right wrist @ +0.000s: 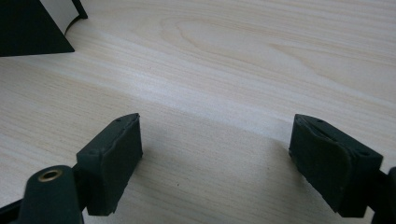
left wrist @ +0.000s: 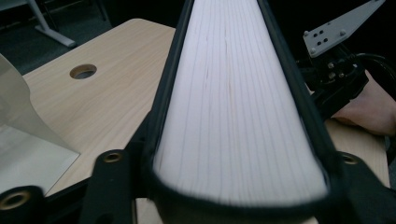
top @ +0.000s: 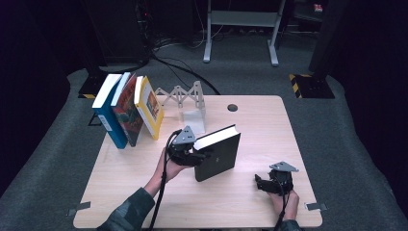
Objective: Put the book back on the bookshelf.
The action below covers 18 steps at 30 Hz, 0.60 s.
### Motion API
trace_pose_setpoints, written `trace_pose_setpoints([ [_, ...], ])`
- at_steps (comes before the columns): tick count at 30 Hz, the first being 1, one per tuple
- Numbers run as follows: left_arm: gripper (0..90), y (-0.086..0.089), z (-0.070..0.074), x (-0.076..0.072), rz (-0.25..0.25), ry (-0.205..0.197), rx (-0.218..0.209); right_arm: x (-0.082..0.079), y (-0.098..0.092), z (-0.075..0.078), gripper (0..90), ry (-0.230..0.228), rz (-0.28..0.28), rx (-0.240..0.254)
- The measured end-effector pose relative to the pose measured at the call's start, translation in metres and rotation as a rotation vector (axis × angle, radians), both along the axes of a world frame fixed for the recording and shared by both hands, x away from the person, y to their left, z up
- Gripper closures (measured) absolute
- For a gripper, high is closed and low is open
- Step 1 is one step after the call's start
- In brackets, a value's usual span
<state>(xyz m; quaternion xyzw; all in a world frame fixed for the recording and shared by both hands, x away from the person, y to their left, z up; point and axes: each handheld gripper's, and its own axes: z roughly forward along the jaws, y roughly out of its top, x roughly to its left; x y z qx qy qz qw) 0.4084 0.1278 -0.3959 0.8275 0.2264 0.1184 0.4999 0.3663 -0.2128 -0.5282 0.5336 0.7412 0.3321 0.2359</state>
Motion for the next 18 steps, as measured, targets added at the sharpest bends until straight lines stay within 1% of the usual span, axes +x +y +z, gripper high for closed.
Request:
trace_pose_setpoints([
  [1,38.6,-0.003,0.002,0.0,0.0,-0.005,0.009,0.0,-0.001,0.0,16.8,-0.003,0.003,0.0],
  [2,38.5,-0.007,0.002,0.0,0.001,-0.007,0.004,0.0,-0.001,0.0,17.0,0.0,-0.001,0.005],
  [3,38.4,-0.01,0.002,0.0,0.01,-0.018,0.017,-0.001,-0.001,0.0,17.1,0.003,-0.009,0.012],
  [4,40.4,-0.011,0.002,0.0,0.018,-0.027,0.019,0.0,-0.001,-0.001,17.1,-0.009,-0.013,0.014],
  [5,42.2,-0.011,0.002,0.0,0.015,-0.027,0.017,-0.001,-0.001,0.0,17.0,-0.001,-0.012,0.01],
  [8,45.4,-0.01,0.003,-0.001,0.014,-0.033,0.029,-0.001,-0.001,0.0,17.4,-0.004,-0.002,0.0],
  [9,46.9,-0.01,0.003,-0.001,0.01,-0.044,0.03,-0.001,-0.001,0.0,17.4,-0.004,0.0,0.001],
  [10,49.0,-0.009,0.004,-0.002,0.008,-0.05,0.026,-0.001,-0.001,0.0,17.4,-0.003,-0.002,0.002],
  [11,51.1,-0.009,0.005,-0.003,0.016,-0.046,0.019,-0.001,-0.001,0.0,17.4,-0.003,-0.003,0.003],
  [12,51.7,-0.009,0.005,-0.004,0.014,-0.043,0.027,-0.001,-0.001,0.0,17.4,-0.003,-0.002,0.003],
  [13,52.0,-0.01,0.005,-0.005,0.013,-0.048,0.021,-0.001,-0.001,0.0,17.5,-0.004,-0.003,0.002],
  [14,52.3,-0.01,0.005,-0.006,0.011,-0.051,0.025,-0.001,-0.001,0.0,17.5,-0.004,-0.003,0.003],
  [15,52.6,-0.01,0.006,-0.007,0.006,-0.049,0.036,-0.001,-0.001,0.0,17.5,-0.004,-0.001,0.002],
  [17,52.9,-0.013,0.006,-0.011,0.02,-0.059,0.034,-0.001,-0.001,0.0,17.6,-0.005,-0.001,0.002],
  [18,53.1,-0.013,0.007,-0.012,0.017,-0.056,0.035,-0.001,-0.001,0.0,17.6,-0.005,0.0,0.002],
])
